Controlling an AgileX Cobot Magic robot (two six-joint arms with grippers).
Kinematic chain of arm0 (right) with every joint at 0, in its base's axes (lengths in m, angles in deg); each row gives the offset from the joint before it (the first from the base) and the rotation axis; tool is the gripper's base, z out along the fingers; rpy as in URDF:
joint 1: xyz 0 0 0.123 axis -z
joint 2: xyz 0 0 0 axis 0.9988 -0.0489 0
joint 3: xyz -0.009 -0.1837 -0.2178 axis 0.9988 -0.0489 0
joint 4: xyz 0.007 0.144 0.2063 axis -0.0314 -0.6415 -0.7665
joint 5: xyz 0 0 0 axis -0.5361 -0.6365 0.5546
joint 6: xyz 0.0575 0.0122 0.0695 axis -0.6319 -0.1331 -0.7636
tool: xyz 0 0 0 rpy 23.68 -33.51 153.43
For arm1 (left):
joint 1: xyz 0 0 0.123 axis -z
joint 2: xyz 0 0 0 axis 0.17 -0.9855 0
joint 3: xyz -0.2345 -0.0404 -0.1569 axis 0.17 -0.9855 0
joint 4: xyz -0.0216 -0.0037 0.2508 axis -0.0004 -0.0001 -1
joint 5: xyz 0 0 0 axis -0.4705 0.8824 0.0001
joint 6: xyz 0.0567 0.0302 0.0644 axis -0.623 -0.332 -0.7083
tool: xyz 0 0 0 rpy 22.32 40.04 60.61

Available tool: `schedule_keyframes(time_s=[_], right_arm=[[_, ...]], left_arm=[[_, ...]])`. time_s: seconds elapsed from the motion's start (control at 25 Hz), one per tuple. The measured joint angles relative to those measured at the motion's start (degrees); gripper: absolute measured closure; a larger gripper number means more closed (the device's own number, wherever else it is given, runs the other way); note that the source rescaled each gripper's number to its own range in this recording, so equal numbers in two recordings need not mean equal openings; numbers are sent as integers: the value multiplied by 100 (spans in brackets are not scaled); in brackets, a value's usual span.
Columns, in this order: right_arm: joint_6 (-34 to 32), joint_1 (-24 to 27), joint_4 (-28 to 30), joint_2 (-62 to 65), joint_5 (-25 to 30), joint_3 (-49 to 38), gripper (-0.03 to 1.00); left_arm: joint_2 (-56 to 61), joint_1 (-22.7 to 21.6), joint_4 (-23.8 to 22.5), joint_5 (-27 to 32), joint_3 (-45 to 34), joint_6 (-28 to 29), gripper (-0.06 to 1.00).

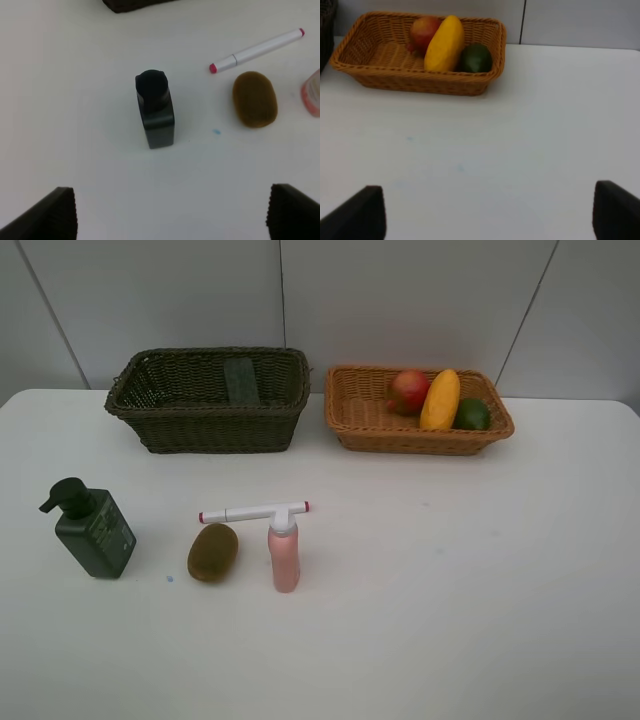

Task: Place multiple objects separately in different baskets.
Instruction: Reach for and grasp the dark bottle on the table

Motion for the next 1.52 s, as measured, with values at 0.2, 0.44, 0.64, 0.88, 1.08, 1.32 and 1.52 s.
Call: schedule_keyframes(time_s=[0.2,0.44,0.64,0.88,1.08,1.32,1.52], right_arm=[[0,0,0,0,0,0,-3],[0,0,0,0,0,0,-3],[0,0,0,0,0,0,-3],[0,0,0,0,0,0,-3],[0,0,0,0,0,0,-3],[0,0,0,0,0,0,-3],[0,0,0,0,0,0,-3]], left_arm=[[-1140,0,0,-137,387,0,-6],[-2398,0,13,-778,501,0,-6],[-3236,0,13,-1265,501,0,-6],[-4035,0,30,-1644,506,0,-6],[-4599,30,114,-1951,506,0,-6],[-5327,236,173,-2301,506,0,-6],[-5903,282,212,-2376,506,0,-6]])
